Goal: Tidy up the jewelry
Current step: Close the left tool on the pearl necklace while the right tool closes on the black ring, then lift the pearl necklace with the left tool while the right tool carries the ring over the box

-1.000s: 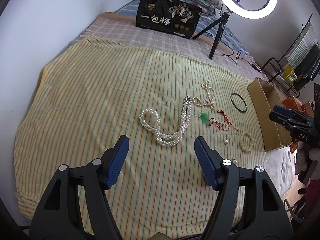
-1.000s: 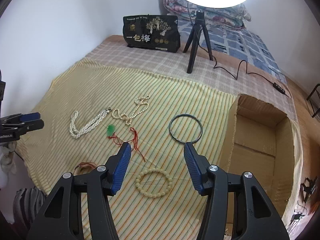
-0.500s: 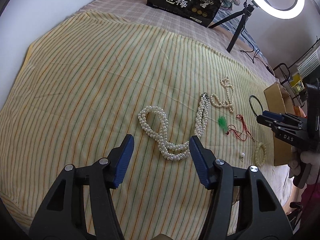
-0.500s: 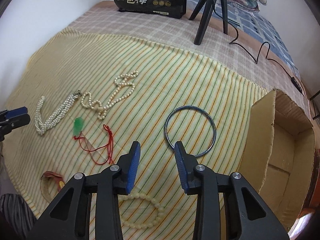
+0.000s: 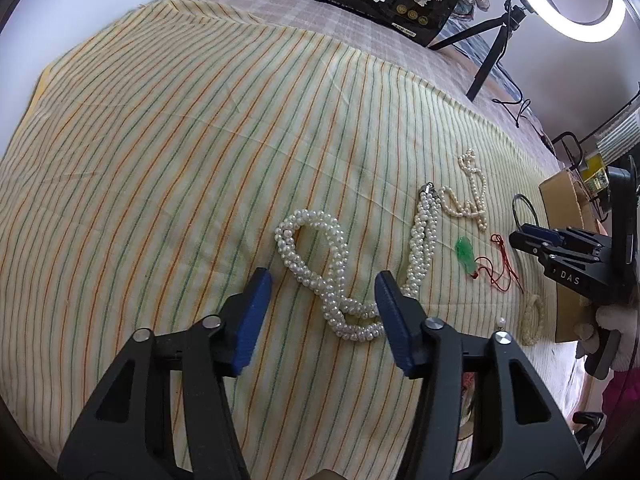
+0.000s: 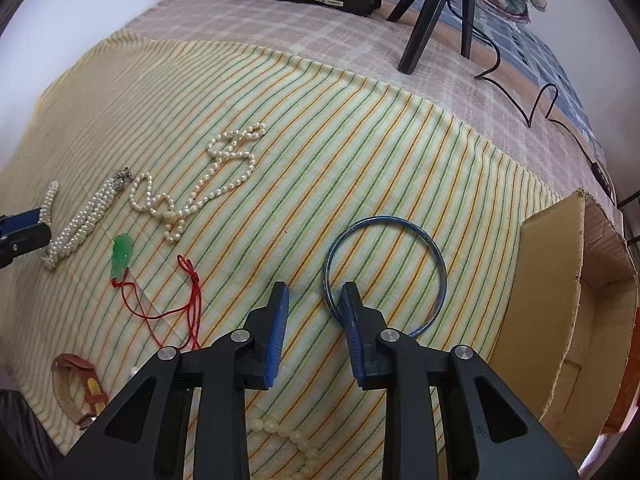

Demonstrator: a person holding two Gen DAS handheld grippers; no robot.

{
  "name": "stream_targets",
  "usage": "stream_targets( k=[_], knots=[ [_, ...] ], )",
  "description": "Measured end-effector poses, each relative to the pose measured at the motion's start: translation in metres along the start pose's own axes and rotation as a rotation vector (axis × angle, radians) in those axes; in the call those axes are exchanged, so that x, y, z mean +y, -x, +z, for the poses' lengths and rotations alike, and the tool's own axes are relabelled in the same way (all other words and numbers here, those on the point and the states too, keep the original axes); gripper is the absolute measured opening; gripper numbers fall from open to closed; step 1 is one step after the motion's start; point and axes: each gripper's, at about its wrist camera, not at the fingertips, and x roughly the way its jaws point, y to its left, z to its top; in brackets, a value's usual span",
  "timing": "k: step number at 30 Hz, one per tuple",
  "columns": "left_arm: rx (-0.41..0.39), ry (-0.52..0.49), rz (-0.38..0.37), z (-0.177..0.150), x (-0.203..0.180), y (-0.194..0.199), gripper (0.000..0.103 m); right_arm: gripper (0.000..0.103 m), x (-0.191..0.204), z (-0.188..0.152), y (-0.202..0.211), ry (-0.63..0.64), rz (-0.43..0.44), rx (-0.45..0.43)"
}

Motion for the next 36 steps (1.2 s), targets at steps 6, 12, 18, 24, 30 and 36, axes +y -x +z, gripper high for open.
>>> stream_targets(
  k=[6,12,18,24,30,36],
  knots=[
    [-0.017,0.019,0.020,0.003,0.007,-0.001,0.019,0.007,0.001,0.002,-0.002,0.011,0.035,-0.002],
    [-0.027,0.038,0.015,0.003,0.014,0.002,0.008,0.003,0.001,0.003,-0.001,0.014,0.047,-0.005],
    [-0.055,0.010,0.025,0.001,0.009,0.011,0.007,0.003,0.000,-0.004,0.015,-0.020,0.092,-0.047],
    [-0.093,-0.006,0.028,0.000,0.005,0.026,0.006,0.002,-0.004,-0.005,0.040,-0.046,0.123,-0.103],
    [-0.139,-0.026,0.018,0.003,-0.003,0.046,0.006,0.002,-0.007,-0.009,0.063,-0.072,0.147,-0.161],
    [-0.173,-0.025,-0.010,0.009,-0.003,0.070,0.006,0.002,-0.006,-0.019,0.084,-0.066,0.134,-0.202]
  ],
)
